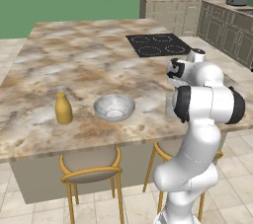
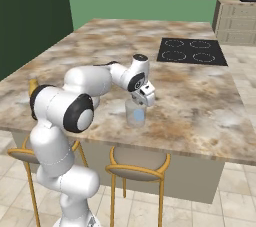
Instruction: There are two ice cubes in the ice bowl. Place both ice cubes in the glass cup.
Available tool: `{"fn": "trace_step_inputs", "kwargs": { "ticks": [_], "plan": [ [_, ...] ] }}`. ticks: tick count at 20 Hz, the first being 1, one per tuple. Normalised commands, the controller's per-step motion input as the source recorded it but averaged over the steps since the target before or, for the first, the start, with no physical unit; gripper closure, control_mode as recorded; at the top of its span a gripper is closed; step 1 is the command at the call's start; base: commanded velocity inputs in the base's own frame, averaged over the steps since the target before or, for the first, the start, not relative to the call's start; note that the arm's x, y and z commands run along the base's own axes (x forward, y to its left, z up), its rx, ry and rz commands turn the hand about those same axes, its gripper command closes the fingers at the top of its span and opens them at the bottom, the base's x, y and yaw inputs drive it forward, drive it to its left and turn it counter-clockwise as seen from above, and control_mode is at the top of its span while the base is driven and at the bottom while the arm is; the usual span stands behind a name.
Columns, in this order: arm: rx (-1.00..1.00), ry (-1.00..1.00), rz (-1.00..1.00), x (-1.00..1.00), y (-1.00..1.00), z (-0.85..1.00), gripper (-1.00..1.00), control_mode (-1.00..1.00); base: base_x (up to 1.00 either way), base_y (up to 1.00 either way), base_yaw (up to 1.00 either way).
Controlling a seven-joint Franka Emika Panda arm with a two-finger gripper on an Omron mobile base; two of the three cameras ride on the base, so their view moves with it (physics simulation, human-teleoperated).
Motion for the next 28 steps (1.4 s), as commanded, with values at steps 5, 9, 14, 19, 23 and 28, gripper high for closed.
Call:
{"fn": "trace_step_inputs", "kwargs": {
  "ticks": [5, 9, 14, 19, 23, 28],
  "plan": [
    [0.00, 0.01, 0.00, 0.09, 0.05, 0.00, 1.00, -1.00, 0.00, 0.00, 0.00],
    [0.00, 0.00, 0.00, 0.05, 0.00, 0.00, 1.00, -1.00, 0.00, 0.00, 0.00],
    [0.00, 0.00, 0.00, 0.19, 0.00, 0.00, -1.00, -1.00, 0.00, 0.00, 0.00],
    [0.00, 0.03, 0.00, 0.18, 0.00, 0.00, -1.00, -1.00, 0.00, 0.00, 0.00],
    [0.00, -0.02, 0.00, -0.09, 0.03, 0.13, -1.00, -1.00, 0.00, 0.00, 0.00],
    [-0.06, -0.13, 0.03, -0.85, 0.48, 0.35, -1.00, -1.00, 0.00, 0.00, 0.00]
  ]
}}
